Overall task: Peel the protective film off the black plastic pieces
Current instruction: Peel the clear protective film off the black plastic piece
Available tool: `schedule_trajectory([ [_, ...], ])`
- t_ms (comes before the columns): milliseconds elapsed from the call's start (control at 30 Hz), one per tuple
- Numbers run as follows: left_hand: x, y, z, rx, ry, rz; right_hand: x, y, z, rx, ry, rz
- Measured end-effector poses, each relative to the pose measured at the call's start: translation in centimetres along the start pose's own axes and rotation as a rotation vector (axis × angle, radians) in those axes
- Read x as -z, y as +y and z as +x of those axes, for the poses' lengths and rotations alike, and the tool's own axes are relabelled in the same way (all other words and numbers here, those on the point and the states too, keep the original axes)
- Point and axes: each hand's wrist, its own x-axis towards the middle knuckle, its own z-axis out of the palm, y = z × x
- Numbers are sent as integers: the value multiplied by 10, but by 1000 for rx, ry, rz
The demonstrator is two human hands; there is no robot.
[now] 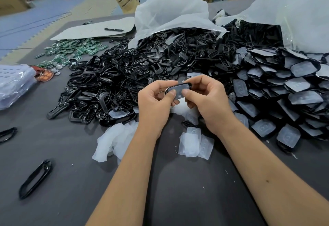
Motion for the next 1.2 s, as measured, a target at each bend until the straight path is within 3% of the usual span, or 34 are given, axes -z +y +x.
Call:
schedule_trajectory([
  [500, 0, 2, 0, 21, -25, -57, -5, 1, 2, -35, 90, 11],
  [1000, 0, -2, 1, 3, 11, -41, -3, 0, 1, -21, 46, 3],
  [1200, 0, -2, 2, 8, 27, -12, -7, 4, -2, 87, 85, -202],
])
